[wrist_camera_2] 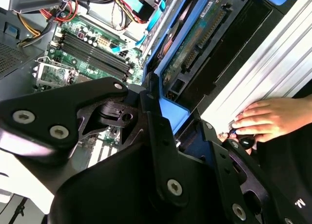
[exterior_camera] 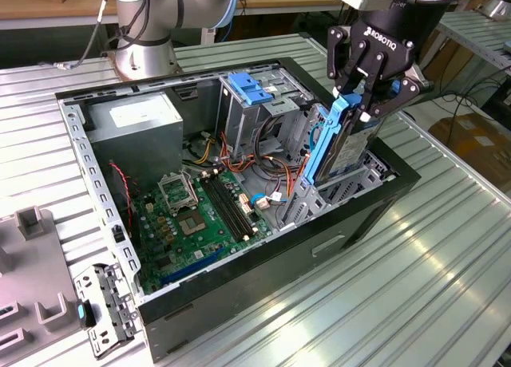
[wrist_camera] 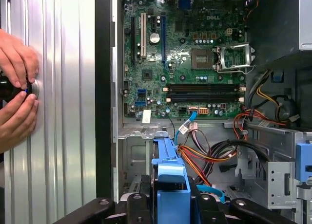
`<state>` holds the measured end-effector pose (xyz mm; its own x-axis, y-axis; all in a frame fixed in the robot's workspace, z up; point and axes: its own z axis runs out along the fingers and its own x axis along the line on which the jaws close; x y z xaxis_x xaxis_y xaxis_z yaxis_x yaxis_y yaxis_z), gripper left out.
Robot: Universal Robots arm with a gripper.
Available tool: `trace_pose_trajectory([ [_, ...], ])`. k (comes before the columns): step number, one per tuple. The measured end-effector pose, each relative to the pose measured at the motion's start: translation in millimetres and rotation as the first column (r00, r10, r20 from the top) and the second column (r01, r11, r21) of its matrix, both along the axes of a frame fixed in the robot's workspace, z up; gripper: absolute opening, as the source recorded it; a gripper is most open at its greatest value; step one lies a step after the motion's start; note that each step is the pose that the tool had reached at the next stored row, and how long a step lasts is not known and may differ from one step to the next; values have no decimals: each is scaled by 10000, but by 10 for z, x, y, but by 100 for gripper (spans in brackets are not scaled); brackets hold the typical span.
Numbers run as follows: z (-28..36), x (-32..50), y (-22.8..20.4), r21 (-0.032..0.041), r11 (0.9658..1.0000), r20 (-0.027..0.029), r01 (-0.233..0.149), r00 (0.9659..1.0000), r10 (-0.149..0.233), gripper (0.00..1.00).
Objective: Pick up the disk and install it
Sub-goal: 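Insert the disk into the insertion slot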
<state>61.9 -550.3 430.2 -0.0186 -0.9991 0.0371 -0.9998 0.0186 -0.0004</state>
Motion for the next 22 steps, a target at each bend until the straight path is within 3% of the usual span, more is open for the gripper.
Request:
trace_pose_trajectory([
  [14, -329, 10, -5, 0, 10000, -19, 1, 10000, -1, 37],
  [22, -331, 10, -6, -7, 10000, -20, 0, 10000, 0, 37],
])
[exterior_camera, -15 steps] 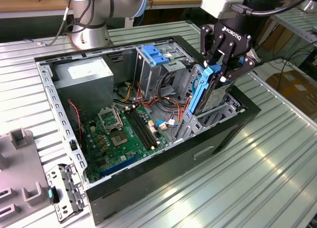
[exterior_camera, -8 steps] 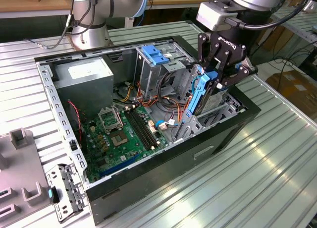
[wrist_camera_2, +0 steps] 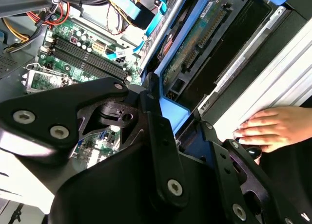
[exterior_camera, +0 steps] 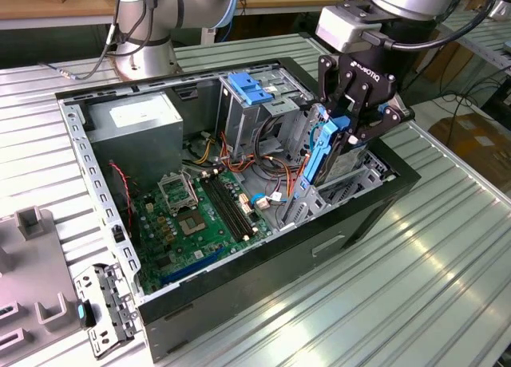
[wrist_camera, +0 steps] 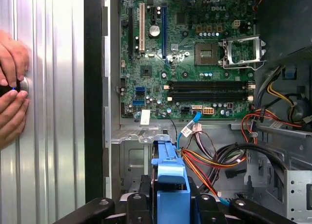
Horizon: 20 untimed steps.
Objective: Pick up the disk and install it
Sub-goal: 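Insert the disk into the insertion slot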
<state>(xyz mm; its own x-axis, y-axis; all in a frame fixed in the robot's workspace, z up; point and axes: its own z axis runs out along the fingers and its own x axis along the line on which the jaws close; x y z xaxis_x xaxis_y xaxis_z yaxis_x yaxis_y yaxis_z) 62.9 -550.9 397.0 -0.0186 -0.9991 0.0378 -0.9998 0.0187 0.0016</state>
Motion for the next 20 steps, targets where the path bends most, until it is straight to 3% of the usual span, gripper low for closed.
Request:
trace_pose_trajectory([
  [3, 0, 0, 0, -2, 10000, 0, 0, 10000, 0, 38],
  [4, 0, 0, 0, -4, 10000, 0, -1, 10000, 1, 45],
  [5, -9, 0, 0, -2, 10000, 0, 0, 10000, 0, 45],
  [10, -118, 0, -11, 17, 10000, 0, 0, 10000, 0, 45],
  [14, -159, 0, -11, 25, 10000, 0, 0, 10000, 0, 18],
  [17, -164, 0, -11, 24, 10000, 0, 0, 10000, 0, 11],
  [20, -165, 0, -11, 25, 10000, 0, 0, 10000, 0, 11],
])
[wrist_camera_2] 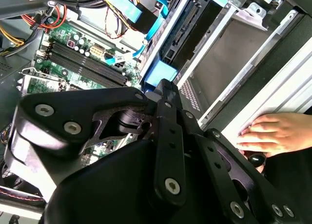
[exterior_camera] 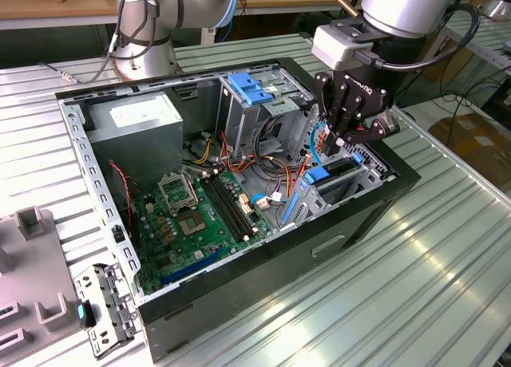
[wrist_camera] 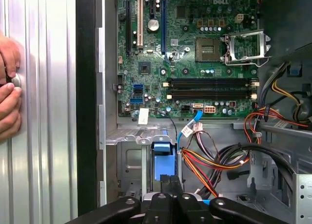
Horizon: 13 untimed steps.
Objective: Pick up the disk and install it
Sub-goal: 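Insert the disk into the insertion slot, then insert the first disk wire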
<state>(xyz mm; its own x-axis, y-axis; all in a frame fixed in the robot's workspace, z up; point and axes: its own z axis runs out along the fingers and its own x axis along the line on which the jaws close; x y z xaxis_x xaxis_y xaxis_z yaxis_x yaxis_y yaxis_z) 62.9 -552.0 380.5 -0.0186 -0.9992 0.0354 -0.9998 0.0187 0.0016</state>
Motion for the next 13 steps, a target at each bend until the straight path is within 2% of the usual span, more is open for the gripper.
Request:
trace_pose_trajectory([
  [3, -19, 0, 0, 6, 10000, 1, 0, 10000, 0, 11],
  [7, -94, 0, -17, 2, 10000, 3, 0, 10000, 0, 11],
  [13, -100, 0, -18, 2, 10000, 5, 0, 10000, 0, 11],
])
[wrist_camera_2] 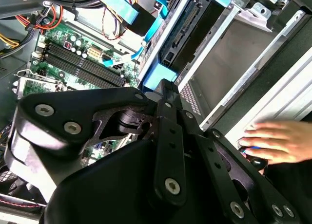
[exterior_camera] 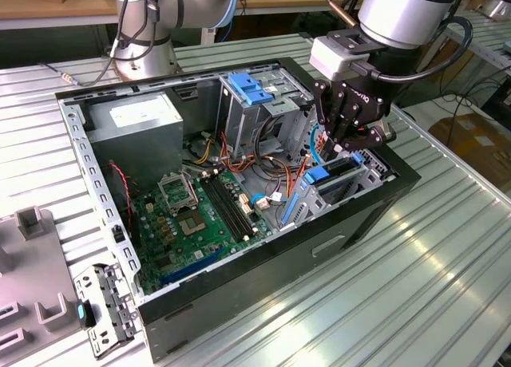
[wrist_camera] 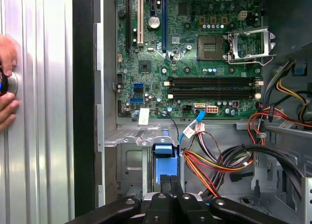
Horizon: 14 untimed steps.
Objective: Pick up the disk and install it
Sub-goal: 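Insert the first disk wire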
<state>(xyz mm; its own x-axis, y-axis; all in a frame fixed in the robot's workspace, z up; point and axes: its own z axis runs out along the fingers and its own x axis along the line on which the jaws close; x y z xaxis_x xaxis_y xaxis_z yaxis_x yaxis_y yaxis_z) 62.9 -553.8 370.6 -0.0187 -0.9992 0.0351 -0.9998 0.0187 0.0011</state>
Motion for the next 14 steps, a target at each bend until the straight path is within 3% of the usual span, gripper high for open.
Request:
trace_pose_trajectory([
  [10, -1, 35, 0, -28, 10000, 0, -31, 10000, 31, 11],
  [14, 0, 43, 0, -29, 9991, 0, -434, 9991, 434, 11],
])
